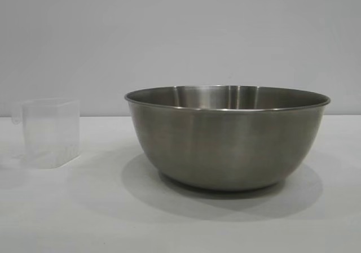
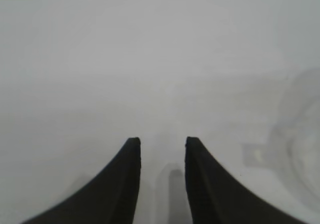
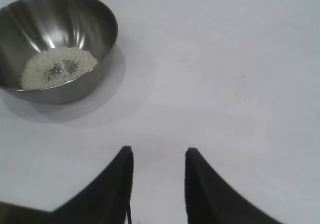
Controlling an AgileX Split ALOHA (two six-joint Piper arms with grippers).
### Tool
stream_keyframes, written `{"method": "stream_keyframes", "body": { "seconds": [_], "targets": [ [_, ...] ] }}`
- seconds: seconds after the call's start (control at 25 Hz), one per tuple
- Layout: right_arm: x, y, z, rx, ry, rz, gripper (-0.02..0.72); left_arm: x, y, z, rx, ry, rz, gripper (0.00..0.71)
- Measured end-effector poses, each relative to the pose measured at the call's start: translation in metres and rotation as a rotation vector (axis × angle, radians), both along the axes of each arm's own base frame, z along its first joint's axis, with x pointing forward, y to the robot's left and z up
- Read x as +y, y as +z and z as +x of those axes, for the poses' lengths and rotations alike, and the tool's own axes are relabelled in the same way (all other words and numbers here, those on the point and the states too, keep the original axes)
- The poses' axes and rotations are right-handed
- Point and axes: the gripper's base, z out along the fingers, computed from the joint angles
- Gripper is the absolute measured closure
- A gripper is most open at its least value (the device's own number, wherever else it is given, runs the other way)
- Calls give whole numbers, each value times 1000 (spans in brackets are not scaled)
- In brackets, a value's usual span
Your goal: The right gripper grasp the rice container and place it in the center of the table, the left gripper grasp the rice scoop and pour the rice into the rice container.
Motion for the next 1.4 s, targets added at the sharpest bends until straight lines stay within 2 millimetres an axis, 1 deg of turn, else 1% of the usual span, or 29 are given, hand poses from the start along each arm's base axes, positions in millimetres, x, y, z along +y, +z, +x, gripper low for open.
{"method": "stream_keyframes", "body": {
  "seconds": [0.12, 0.2, 0.28, 0.52, 0.56, 0.64, 0.72, 0.8, 0.88, 1.0, 1.12, 1.24, 1.4],
  "targets": [
    [0, 0, 0, 0, 0, 0, 447, -1, 24, 0, -90, -20, 18, 529],
    [0, 0, 0, 0, 0, 0, 447, -1, 44, -2, -154, -17, 31, 529],
    [0, 0, 0, 0, 0, 0, 447, -1, 59, -6, -178, -14, 44, 529],
    [0, 0, 0, 0, 0, 0, 447, -1, 89, -20, -170, 1, 92, 529],
    [0, 0, 0, 0, 0, 0, 447, 0, 98, -27, -152, 9, 104, 529],
    [0, 0, 0, 0, 0, 0, 447, 0, 110, -36, -147, 27, 86, 529],
    [0, 0, 0, 0, 0, 0, 447, -1, 124, -48, -155, 46, 62, 529],
    [0, 0, 0, 0, 0, 0, 447, -2, 137, -63, -142, 48, 88, 529],
    [0, 0, 0, 0, 0, 0, 447, -2, 149, -81, -133, 61, 111, 529],
    [0, 0, 0, 0, 0, 0, 447, -2, 165, -113, -147, 120, 84, 529],
    [0, 0, 0, 0, 0, 0, 447, -1, 174, -142, -166, 175, 72, 529],
    [0, 0, 0, 0, 0, 0, 447, -1, 179, -166, -184, 219, 34, 529],
    [0, 0, -3, -19, 6, 8, 447, -2, 181, -188, -213, 246, -30, 529]
  ]
}}
